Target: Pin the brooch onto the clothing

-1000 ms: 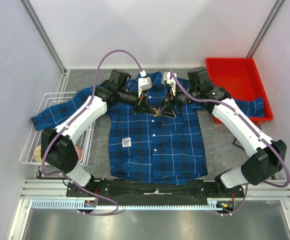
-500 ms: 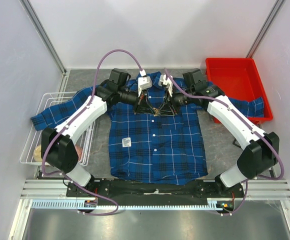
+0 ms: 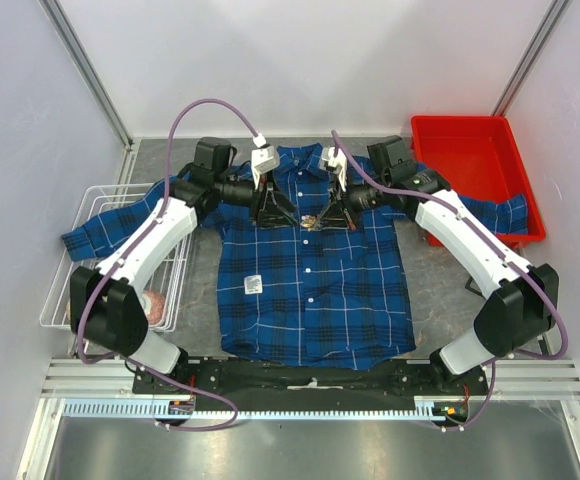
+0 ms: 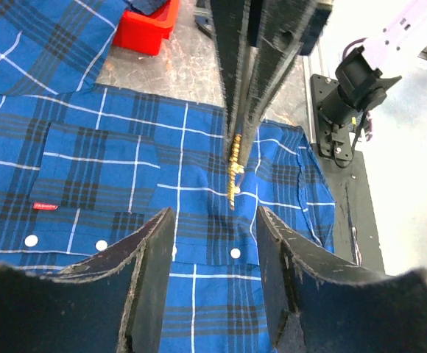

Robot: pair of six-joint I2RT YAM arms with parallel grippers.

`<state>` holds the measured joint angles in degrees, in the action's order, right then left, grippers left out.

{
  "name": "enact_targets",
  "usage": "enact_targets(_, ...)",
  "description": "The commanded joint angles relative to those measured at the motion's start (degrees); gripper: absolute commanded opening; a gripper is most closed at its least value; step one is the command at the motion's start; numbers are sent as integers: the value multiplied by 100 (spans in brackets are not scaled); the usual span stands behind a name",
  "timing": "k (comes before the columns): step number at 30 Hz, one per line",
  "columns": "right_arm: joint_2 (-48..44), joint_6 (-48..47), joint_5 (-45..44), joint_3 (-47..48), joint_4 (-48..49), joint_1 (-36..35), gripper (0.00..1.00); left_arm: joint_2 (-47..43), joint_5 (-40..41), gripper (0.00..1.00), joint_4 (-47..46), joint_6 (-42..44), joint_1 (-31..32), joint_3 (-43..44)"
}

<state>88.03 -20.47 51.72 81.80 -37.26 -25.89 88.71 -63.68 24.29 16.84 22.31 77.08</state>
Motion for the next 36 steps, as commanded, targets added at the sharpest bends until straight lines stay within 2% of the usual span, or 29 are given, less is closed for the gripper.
enact_targets(1, 30, 140, 470, 337, 157, 58, 0, -599, -601, 55, -1048, -313, -33, -535)
enact_targets(5, 48, 262, 584, 354, 175, 58, 0, -626, -751, 55, -1383, -462, -25, -694)
enact_targets(21, 83, 878, 760, 275, 535, 5, 0, -741, -391, 52, -2745, -1253, 160, -1265)
enact_targets(27, 100, 939, 734, 275, 570, -57, 0, -741, -426, 45, -2965, -1499, 169, -1344)
enact_targets(36, 109, 1001, 725, 293, 605, -100, 0, -723, -435, 26, -3071, -1552, 169, -1397)
